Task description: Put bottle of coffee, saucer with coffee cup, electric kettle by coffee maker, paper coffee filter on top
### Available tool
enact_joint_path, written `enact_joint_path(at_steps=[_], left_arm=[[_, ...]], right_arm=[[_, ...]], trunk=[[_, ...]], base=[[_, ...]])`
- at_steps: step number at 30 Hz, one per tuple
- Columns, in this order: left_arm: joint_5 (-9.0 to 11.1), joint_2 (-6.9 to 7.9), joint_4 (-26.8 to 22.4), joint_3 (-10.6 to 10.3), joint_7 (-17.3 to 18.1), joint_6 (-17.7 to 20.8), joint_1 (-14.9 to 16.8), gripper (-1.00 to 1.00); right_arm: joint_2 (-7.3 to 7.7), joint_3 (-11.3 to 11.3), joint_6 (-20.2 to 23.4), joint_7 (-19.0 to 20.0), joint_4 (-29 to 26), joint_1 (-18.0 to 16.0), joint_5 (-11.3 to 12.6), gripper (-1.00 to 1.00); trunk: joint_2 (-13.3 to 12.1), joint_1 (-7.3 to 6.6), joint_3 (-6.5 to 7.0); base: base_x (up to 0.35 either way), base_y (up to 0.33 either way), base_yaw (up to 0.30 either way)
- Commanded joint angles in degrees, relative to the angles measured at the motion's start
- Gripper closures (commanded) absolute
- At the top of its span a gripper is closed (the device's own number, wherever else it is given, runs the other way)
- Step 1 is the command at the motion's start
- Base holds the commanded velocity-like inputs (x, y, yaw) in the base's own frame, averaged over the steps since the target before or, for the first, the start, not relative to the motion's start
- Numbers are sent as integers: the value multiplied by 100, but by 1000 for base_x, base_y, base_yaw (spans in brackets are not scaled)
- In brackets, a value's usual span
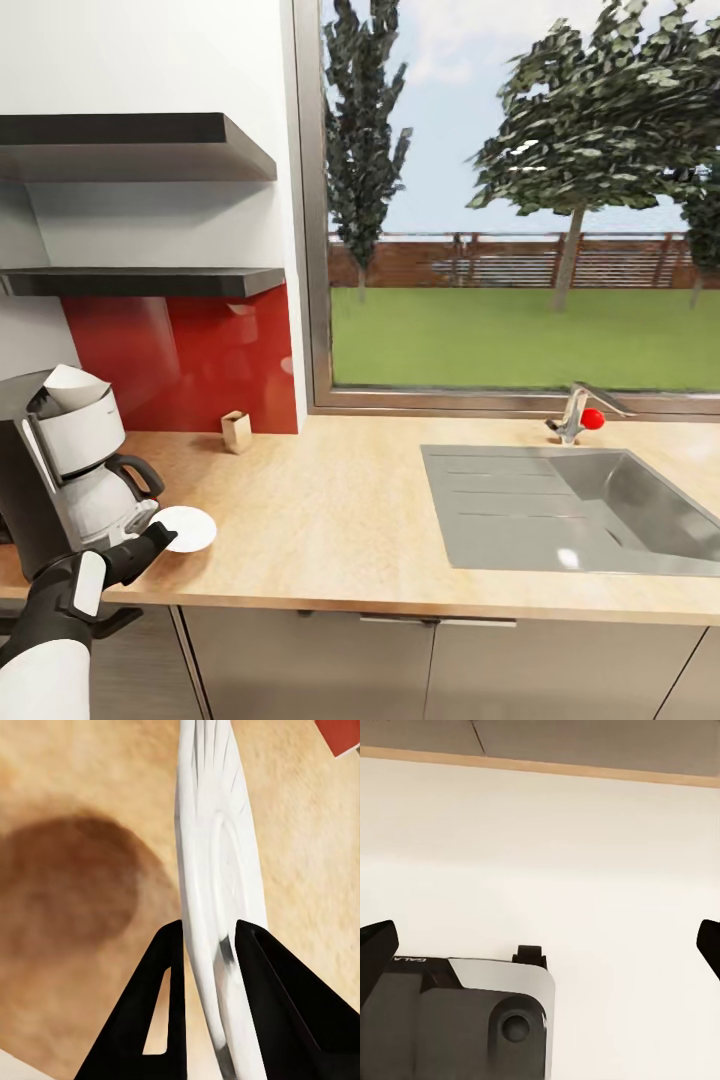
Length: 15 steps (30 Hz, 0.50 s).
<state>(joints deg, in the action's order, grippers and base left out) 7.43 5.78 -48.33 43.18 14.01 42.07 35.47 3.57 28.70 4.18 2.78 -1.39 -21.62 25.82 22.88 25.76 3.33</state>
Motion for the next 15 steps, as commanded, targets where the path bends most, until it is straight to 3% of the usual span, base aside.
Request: enact_joint_path(at_steps=[1, 11, 12, 15], left_arm=[[39, 0, -2, 15, -12, 39, 4, 100], [48, 15, -10, 23, -12, 39, 4, 100], [48, 18, -10, 24, -12, 39, 4, -100], [48, 19, -10, 24, -12, 39, 2, -100]], right_arm=[[4, 48, 30, 12, -10, 0, 55, -100], [9, 48, 30, 12, -10, 2, 55, -100], [11, 48, 30, 12, -10, 1, 55, -100], [12, 48, 30, 12, -10, 3, 55, -100]], trunk=[[4, 2, -2], [4, 2, -2], [4, 2, -2], [4, 2, -2]], base=[[14, 0, 0], [2, 0, 0], [0, 0, 0], [0, 0, 0]])
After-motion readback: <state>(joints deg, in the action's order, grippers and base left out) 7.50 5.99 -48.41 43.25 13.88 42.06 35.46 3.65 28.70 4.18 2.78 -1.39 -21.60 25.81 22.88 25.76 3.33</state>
